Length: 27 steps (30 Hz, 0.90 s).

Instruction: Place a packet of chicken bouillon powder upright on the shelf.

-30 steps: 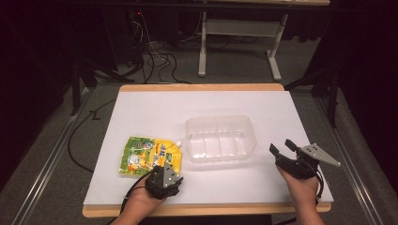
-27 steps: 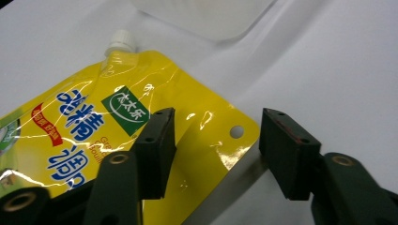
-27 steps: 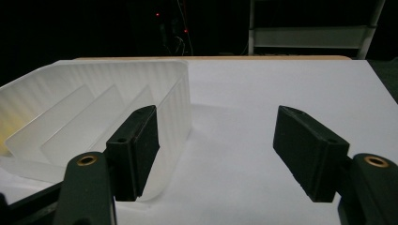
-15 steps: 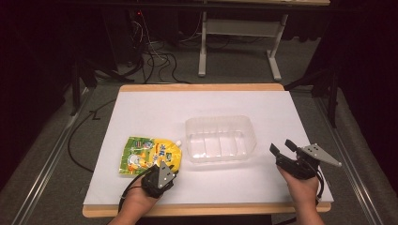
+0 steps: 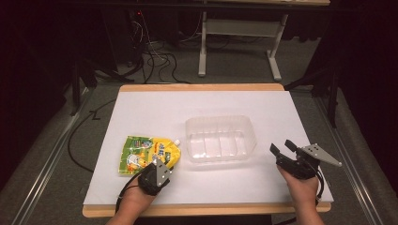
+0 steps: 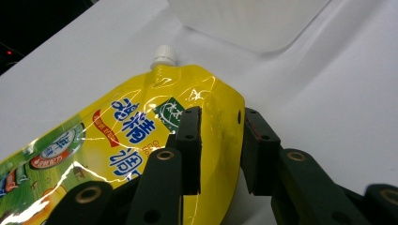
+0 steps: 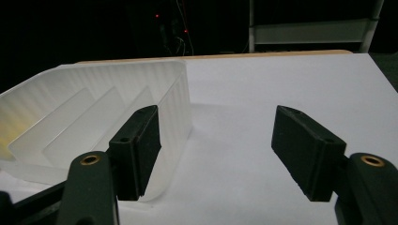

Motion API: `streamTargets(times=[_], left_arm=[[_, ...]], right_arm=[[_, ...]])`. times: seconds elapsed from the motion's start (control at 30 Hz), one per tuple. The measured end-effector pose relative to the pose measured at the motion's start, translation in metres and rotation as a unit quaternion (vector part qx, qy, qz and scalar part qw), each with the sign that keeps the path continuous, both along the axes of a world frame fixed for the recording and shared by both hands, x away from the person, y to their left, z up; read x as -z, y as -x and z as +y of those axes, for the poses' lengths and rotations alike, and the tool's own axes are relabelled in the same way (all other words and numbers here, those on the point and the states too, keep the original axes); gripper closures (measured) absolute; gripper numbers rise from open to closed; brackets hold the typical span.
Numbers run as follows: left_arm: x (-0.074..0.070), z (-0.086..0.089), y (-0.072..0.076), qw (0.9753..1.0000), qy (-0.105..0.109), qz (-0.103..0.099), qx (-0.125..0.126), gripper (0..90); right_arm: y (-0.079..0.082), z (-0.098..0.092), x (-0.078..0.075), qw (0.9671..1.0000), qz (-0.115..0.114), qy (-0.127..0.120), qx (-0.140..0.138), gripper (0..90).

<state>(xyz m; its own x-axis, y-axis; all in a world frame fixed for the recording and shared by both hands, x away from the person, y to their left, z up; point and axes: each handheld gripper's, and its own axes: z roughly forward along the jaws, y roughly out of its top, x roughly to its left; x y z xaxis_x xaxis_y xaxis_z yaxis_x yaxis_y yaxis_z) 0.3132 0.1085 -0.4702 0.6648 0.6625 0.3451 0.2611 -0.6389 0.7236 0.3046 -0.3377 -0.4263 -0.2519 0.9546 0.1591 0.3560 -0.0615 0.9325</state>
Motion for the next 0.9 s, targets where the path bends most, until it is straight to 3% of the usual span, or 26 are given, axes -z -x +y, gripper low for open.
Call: streamTargets(times=[0.03, 0.1, 0.2, 0.23, 0.3, 0.33, 0.37, 0.4, 0.43, 0.47, 0.5, 0.53, 0.57, 0.6, 0.63, 0.67, 0.7, 0.73, 0.77, 0.8, 0.83, 0.87, 0.9], left_arm=[[0.001, -0.001, 0.0, 1.0, -0.007, 0.001, 0.007, 80.5], [0.0, 0.0, 0.0, 0.9999, -0.008, 0.0, 0.008, 86.4], [-0.003, 0.002, -0.001, 1.0, 0.005, 0.0, 0.004, 90.0], [-0.006, 0.006, -0.003, 0.9998, 0.021, 0.005, 0.001, 90.0], [-0.008, 0.008, -0.004, 0.9995, 0.03, 0.006, 0.002, 90.0], [-0.012, 0.013, -0.006, 0.9982, 0.059, 0.011, -0.002, 90.0], [-0.015, 0.017, -0.006, 0.9974, 0.072, 0.011, -0.003, 90.0], [-0.015, 0.017, -0.006, 0.9974, 0.072, 0.011, -0.003, 90.0], [-0.018, 0.021, -0.007, 0.9961, 0.088, 0.011, -0.003, 90.0], [-0.025, 0.028, -0.008, 0.9929, 0.118, 0.008, -0.01, 90.0], [-0.028, 0.031, -0.008, 0.9913, 0.131, 0.005, -0.01, 90.0], [-0.028, 0.031, -0.008, 0.9913, 0.131, 0.005, -0.01, 90.0], [-0.031, 0.035, -0.008, 0.9899, 0.141, 0.002, -0.011, 90.0], [-0.038, 0.041, -0.007, 0.9866, 0.163, -0.004, -0.013, 90.0], [-0.038, 0.041, -0.007, 0.9866, 0.163, -0.004, -0.013, 90.0], [-0.042, 0.045, -0.007, 0.9841, 0.177, -0.009, -0.015, 90.0], [-0.048, 0.05, -0.007, 0.9802, 0.197, -0.016, -0.019, 90.0], [-0.048, 0.05, -0.007, 0.9802, 0.197, -0.016, -0.019, 90.0], [-0.055, 0.058, -0.008, 0.9754, 0.217, -0.024, -0.026, 90.0], [-0.058, 0.062, -0.008, 0.9729, 0.228, -0.027, -0.029, 90.0], [-0.061, 0.066, -0.008, 0.9709, 0.235, -0.032, -0.032, 90.0], [-0.061, 0.066, -0.008, 0.9709, 0.235, -0.032, -0.032, 90.0], [-0.064, 0.069, -0.008, 0.9691, 0.241, -0.037, -0.034, 90.0]], right_arm=[[0.0, 0.0, 0.001, 1.0, 0.001, -0.002, 0.0, 33.7], [0.0, 0.0, 0.001, 1.0, 0.001, -0.001, 0.0, 33.8], [0.0, 0.0, 0.001, 1.0, 0.002, -0.003, -0.001, 34.0], [-0.001, -0.001, 0.001, 1.0, 0.003, -0.003, 0.0, 34.0], [-0.001, -0.001, 0.002, 1.0, 0.004, -0.004, 0.0, 34.1], [-0.001, -0.001, 0.002, 1.0, 0.004, -0.004, 0.0, 34.2], [-0.001, -0.001, 0.002, 1.0, 0.004, -0.005, 0.001, 34.2], [-0.001, -0.001, 0.001, 1.0, 0.003, -0.005, 0.002, 34.2], [-0.001, -0.001, 0.001, 1.0, 0.004, -0.006, 0.002, 34.2], [-0.001, -0.002, 0.002, 1.0, 0.003, -0.006, 0.001, 34.3], [-0.001, -0.002, 0.002, 1.0, 0.004, -0.006, 0.001, 34.3], [-0.001, -0.002, 0.002, 1.0, 0.004, -0.008, 0.0, 34.3], [-0.001, -0.002, 0.002, 1.0, 0.004, -0.008, 0.0, 34.3], [-0.001, -0.002, 0.002, 1.0, 0.005, -0.008, 0.0, 34.3], [-0.001, -0.002, 0.002, 1.0, 0.005, -0.008, 0.0, 34.3], [-0.002, -0.001, 0.002, 1.0, 0.004, -0.007, -0.001, 34.3], [-0.002, -0.001, 0.002, 1.0, 0.005, -0.008, -0.001, 34.3], [-0.002, -0.001, 0.002, 1.0, 0.005, -0.008, -0.001, 34.3], [-0.002, -0.001, 0.003, 1.0, 0.005, -0.007, -0.001, 34.3], [-0.002, 0.0, 0.003, 1.0, 0.004, -0.006, -0.003, 34.2], [-0.002, 0.0, 0.003, 1.0, 0.004, -0.005, -0.004, 34.1], [-0.002, 0.0, 0.003, 1.0, 0.004, -0.005, -0.004, 34.1], [-0.002, 0.0, 0.003, 1.0, 0.004, -0.004, -0.005, 34.1]])
